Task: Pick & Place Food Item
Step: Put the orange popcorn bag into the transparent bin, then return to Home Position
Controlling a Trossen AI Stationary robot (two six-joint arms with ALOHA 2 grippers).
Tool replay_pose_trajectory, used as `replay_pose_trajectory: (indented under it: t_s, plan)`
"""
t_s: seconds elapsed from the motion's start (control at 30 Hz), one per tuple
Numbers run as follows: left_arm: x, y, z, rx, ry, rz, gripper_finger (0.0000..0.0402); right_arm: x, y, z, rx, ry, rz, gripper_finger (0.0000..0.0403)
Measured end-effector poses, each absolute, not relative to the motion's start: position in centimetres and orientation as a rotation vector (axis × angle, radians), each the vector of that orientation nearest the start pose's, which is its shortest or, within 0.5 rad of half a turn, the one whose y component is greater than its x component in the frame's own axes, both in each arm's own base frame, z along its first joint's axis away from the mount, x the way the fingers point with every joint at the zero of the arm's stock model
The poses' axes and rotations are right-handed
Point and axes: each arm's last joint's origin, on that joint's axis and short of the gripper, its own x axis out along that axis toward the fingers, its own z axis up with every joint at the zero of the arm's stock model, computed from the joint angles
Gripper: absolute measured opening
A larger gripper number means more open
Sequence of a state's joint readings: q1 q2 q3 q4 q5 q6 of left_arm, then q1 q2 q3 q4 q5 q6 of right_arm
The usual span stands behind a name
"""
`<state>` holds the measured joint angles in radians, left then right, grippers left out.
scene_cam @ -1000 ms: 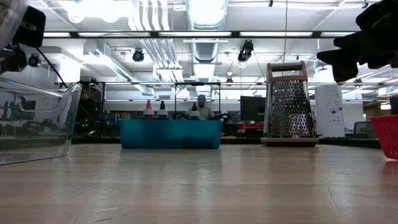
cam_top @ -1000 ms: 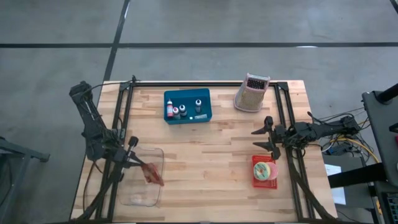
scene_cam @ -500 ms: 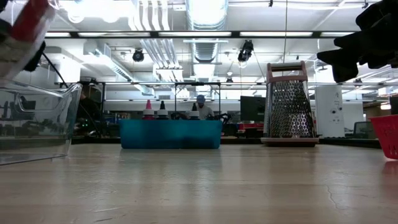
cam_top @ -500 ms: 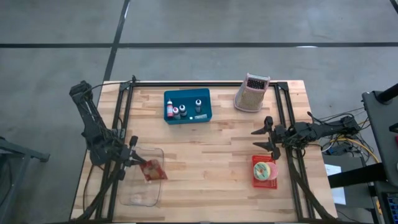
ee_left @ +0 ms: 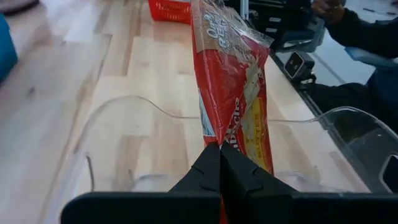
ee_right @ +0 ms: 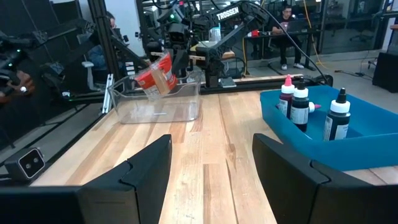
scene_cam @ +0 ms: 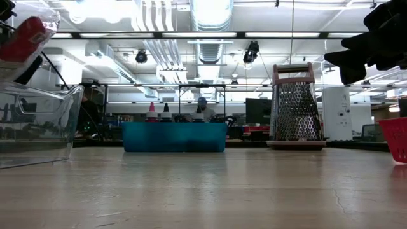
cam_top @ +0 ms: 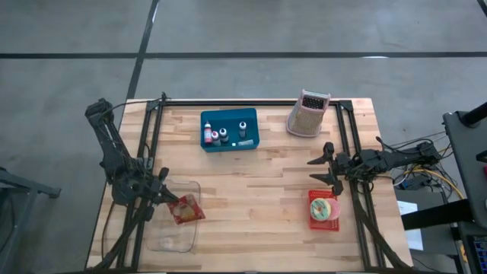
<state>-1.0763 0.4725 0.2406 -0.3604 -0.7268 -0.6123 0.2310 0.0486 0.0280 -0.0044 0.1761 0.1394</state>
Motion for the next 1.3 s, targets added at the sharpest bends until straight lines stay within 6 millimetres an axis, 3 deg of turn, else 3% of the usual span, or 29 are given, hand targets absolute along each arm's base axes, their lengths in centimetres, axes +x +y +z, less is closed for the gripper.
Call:
replay_pose_trajectory:
  t_s: [0.3,0.6,1.03,1.3]
  plan:
    - [6.8,-9.2,17.4,-0.278,0.55,-0.284,0.0,9.7,1.8,16.8,0.137,0.033,0.05,0.0219]
    - [6.8,-9.2,17.4,-0.311,0.557,-0.273,0.0013,9.7,1.8,16.8,0.138,0.035,0.05,0.0219]
    - [6.8,-9.0,17.5,-0.32,0.526,-0.232,0.0157,9.7,1.8,16.8,0.144,0.037,0.052,0.0219]
    - [7.4,-9.4,19.3,-0.137,0.293,-0.21,0.0206,9.7,1.7,16.8,0.132,0.034,0.046,0.0219]
